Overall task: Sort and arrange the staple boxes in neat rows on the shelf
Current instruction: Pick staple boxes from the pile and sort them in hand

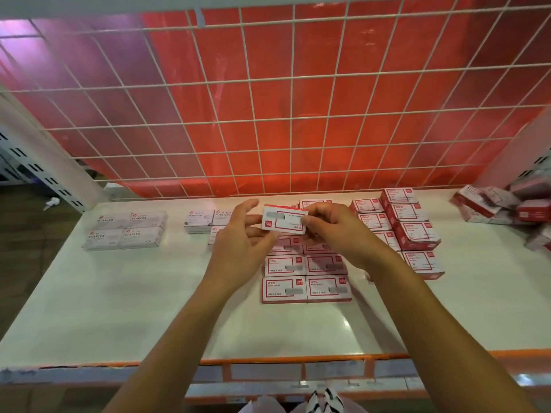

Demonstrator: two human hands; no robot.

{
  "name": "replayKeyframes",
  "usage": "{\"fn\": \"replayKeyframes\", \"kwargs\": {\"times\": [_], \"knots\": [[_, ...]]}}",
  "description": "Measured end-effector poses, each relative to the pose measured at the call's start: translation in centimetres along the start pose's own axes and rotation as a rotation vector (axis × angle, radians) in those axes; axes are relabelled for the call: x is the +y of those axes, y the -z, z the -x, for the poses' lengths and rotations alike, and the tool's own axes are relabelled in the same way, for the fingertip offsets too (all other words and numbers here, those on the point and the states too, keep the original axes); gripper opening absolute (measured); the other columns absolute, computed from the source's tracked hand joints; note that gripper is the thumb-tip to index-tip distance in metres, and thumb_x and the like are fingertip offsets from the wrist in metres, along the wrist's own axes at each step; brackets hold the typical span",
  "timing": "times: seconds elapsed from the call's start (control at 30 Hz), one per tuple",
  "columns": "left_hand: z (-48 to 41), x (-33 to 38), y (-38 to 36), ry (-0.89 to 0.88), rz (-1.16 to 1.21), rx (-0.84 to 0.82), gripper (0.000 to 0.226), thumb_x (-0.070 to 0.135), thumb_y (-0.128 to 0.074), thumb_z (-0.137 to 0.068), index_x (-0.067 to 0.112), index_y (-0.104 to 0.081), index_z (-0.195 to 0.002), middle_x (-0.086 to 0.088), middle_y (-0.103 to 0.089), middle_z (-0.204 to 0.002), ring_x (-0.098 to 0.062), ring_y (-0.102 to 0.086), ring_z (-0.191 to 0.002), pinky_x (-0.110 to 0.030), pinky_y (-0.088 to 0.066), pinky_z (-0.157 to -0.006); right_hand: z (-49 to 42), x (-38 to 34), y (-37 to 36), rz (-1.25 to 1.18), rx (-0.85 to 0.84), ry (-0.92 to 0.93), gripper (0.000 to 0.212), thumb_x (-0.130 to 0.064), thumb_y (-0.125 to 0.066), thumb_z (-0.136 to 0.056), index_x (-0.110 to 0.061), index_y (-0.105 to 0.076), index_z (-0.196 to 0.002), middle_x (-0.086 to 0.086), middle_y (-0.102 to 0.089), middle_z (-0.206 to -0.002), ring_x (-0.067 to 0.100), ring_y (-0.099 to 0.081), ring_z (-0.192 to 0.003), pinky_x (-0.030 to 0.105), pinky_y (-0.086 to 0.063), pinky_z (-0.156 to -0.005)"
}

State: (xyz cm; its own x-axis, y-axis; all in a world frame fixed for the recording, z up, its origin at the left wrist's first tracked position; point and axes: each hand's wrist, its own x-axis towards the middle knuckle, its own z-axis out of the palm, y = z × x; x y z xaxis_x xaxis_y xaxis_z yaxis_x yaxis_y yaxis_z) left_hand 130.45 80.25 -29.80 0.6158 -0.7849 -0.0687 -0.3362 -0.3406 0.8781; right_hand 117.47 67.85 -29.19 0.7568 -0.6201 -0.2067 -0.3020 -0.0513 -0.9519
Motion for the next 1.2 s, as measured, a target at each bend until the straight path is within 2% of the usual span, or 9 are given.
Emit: {"fn": "replayKeyframes", "kwargs": {"times": [0.07, 0.2, 0.27, 0.4, 0.57, 0.63, 0.8, 1.0, 1.2], "knots": [[0.0, 0.3, -0.5, 0.127, 0.049, 0.07, 0.055, 0.034, -0.064, -0.089, 0.023, -0.039, -0.137, 0.006, -0.059, -0.117, -0.007, -0.061, -0.087, -0.015, -0.05, -0.062, 0.1, 0.1, -0.5, -0.099, 0.042, -0.013, 0.01, -0.012, -0.05, -0.096, -0.009, -0.06, -0.099, 0.002, -0.07, -0.089, 0.009, -0.07, -0.071, 0.019, -0.056, -0.068], [-0.6, 0.5, -1.8, 0.226, 0.14, 0.075, 0.034, 0.053, -0.056, -0.088, 0.025, -0.059, -0.105, 0.005, -0.07, -0.099, -0.016, -0.069, -0.086, -0.041, -0.058, -0.079, -0.1, 0.7, -2.0, -0.081, 0.095, 0.054, 0.017, -0.014, -0.059, -0.092, -0.008, -0.057, -0.108, 0.009, -0.07, -0.099, 0.019, -0.07, -0.085, 0.033, -0.058, -0.08], [-0.7, 1.0, -2.0, 0.215, 0.194, 0.074, 0.029, 0.054, -0.06, -0.084, 0.027, -0.062, -0.094, 0.006, -0.072, -0.089, -0.015, -0.071, -0.081, -0.042, -0.058, -0.079, -0.1, 1.0, -2.9, -0.052, 0.124, 0.099, 0.018, -0.017, -0.061, -0.09, -0.01, -0.056, -0.106, 0.007, -0.069, -0.098, 0.018, -0.069, -0.087, 0.034, -0.058, -0.079], [-1.2, 1.6, -2.0, 0.182, 0.084, 0.08, 0.051, 0.047, -0.067, -0.083, 0.026, -0.053, -0.127, 0.002, -0.07, -0.103, -0.016, -0.067, -0.092, -0.038, -0.057, -0.083, -0.2, 1.2, -3.9, 0.103, 0.177, 0.171, 0.017, -0.016, -0.064, -0.088, -0.015, -0.056, -0.103, -0.006, -0.066, -0.096, 0.006, -0.065, -0.088, 0.022, -0.055, -0.079], [-2.4, 1.8, -1.1, 0.084, -0.112, 0.05, 0.054, 0.033, -0.072, -0.083, 0.026, -0.052, -0.133, 0.003, -0.064, -0.116, -0.015, -0.061, -0.102, -0.026, -0.049, -0.08, -0.6, 1.1, -2.7, 0.242, 0.162, 0.164, 0.028, -0.015, -0.068, -0.085, -0.018, -0.059, -0.112, -0.003, -0.064, -0.113, 0.006, -0.059, -0.1, 0.015, -0.049, -0.084], [-3.3, 2.0, -0.8, 0.045, -0.348, 0.069, 0.052, 0.033, -0.072, -0.083, 0.024, -0.054, -0.131, 0.001, -0.061, -0.125, -0.018, -0.058, -0.109, -0.028, -0.044, -0.083, -0.9, 1.0, -1.6, 0.3, 0.203, 0.135, 0.033, -0.017, -0.068, -0.086, -0.019, -0.058, -0.117, -0.004, -0.062, -0.118, 0.005, -0.055, -0.103, 0.011, -0.043, -0.083], [-5.3, 1.4, -0.5, -0.113, -0.716, 0.027, 0.033, 0.027, -0.066, -0.088, 0.026, -0.062, -0.12, -0.003, -0.059, -0.113, -0.024, -0.055, -0.103, -0.03, -0.041, -0.081, -1.5, 0.6, 1.2, 0.484, 0.301, 0.05, 0.037, -0.012, -0.062, -0.089, -0.016, -0.056, -0.125, 0.0, -0.058, -0.127, 0.013, -0.054, -0.112, 0.025, -0.04, -0.094], [-7.4, 0.6, -1.4, -0.128, -0.861, -0.038, 0.012, 0.025, -0.068, -0.085, 0.025, -0.068, -0.097, 0.001, -0.062, -0.098, -0.023, -0.062, -0.087, -0.034, -0.052, -0.073, -2.9, 0.8, 2.9, 0.664, 0.289, -0.013, 0.041, -0.009, -0.058, -0.091, -0.015, -0.052, -0.131, 0.004, -0.056, -0.131, 0.02, -0.051, -0.119, 0.025, -0.037, -0.094], [-9.0, 0.6, -1.6, -0.156, -0.897, -0.176, 0.019, 0.02, -0.069, -0.084, 0.022, -0.067, -0.103, -0.002, -0.064, -0.104, -0.022, -0.062, -0.093, -0.032, -0.051, -0.081, -3.7, 0.7, 3.2, 0.738, 0.198, -0.09, 0.044, -0.004, -0.055, -0.089, -0.011, -0.05, -0.132, 0.011, -0.057, -0.128, 0.028, -0.052, -0.116, 0.034, -0.043, -0.092]]}}
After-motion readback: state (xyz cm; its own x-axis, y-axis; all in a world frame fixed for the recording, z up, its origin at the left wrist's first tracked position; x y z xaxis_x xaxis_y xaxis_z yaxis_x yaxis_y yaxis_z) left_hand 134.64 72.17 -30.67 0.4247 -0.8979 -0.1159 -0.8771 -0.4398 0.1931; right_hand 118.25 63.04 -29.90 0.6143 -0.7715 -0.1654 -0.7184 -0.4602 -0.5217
